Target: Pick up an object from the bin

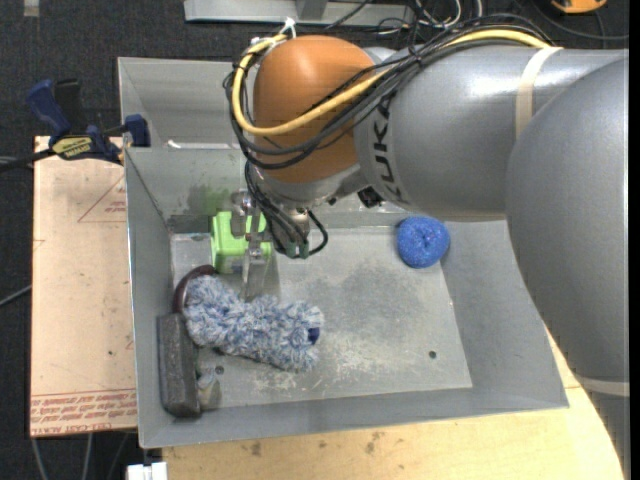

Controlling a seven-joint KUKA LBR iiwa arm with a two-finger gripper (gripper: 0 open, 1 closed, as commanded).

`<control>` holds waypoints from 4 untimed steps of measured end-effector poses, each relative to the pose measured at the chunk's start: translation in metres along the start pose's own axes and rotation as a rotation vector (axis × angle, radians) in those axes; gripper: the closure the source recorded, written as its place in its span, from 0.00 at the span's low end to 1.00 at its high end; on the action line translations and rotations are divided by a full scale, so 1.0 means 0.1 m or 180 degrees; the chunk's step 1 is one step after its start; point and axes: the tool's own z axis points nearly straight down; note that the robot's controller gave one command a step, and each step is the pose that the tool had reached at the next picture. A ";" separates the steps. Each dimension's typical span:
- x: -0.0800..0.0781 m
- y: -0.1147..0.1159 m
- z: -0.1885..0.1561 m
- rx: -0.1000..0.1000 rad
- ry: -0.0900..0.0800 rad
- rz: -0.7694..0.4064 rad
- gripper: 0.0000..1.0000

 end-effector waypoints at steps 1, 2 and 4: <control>-0.02 -0.01 -0.05 -0.0004 -0.0024 0.0010 0.00; 0.13 -0.03 0.31 -0.0011 -0.0052 -0.0060 0.00; 0.38 -0.41 1.20 0.0015 -0.0022 -0.0627 0.00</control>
Offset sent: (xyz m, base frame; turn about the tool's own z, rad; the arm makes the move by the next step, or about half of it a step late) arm -0.0457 -0.0075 -0.1048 -0.0622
